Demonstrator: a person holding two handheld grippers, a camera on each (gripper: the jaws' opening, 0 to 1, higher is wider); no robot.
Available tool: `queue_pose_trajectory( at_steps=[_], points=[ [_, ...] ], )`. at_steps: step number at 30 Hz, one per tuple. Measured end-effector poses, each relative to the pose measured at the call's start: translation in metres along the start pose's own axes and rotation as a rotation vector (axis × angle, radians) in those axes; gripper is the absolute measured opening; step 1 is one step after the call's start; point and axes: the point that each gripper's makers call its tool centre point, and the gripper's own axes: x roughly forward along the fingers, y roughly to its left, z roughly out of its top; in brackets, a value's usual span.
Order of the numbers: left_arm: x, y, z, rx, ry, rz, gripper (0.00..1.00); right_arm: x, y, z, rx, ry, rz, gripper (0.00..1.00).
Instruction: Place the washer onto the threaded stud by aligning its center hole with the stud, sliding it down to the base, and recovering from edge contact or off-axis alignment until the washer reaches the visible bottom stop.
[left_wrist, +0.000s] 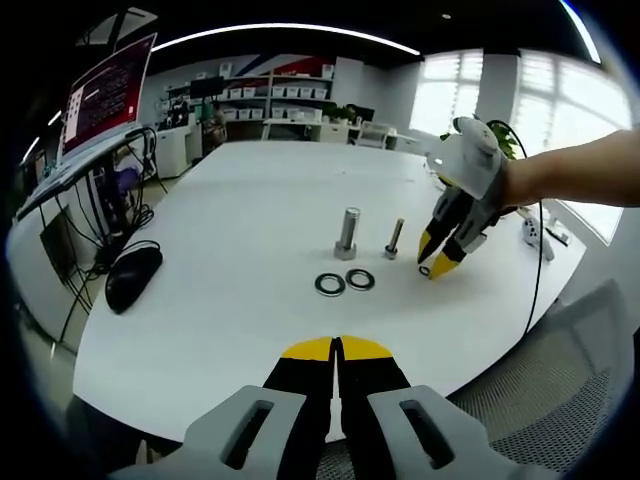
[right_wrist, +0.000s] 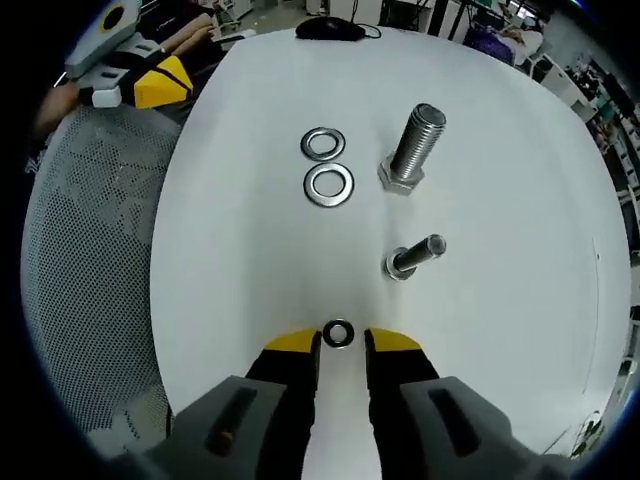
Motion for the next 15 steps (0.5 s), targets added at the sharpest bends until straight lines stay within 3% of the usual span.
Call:
queue_pose_trajectory(
  at_steps=[8,11,13,15],
  points=[
    [-0.0001,0.0000,-0.0002,0.001,0.001,0.001,0.00,-0.0002,0.0010,0.0032,-0.027,-0.013,-0.021,0.15],
    [0.0000,-0.0005,-0.0004,0.003,0.002,-0.001,0.00,-0.0009,-0.0022,0.0031,-0.006,-0.021,-0.029,0.13],
    [0.0002,-0.0004,-0.0009,0.003,0.005,-0.001,0.00,-0.0005,-0.0032,0.0041,0.060,-0.038,-0.031,0.13],
    [0.0004,-0.0002,-0.0010,0.004,0.004,-0.002,0.00,-0.0011,-0.0051,0.0040,0.057,-0.062,-0.031,0.13]
  ],
)
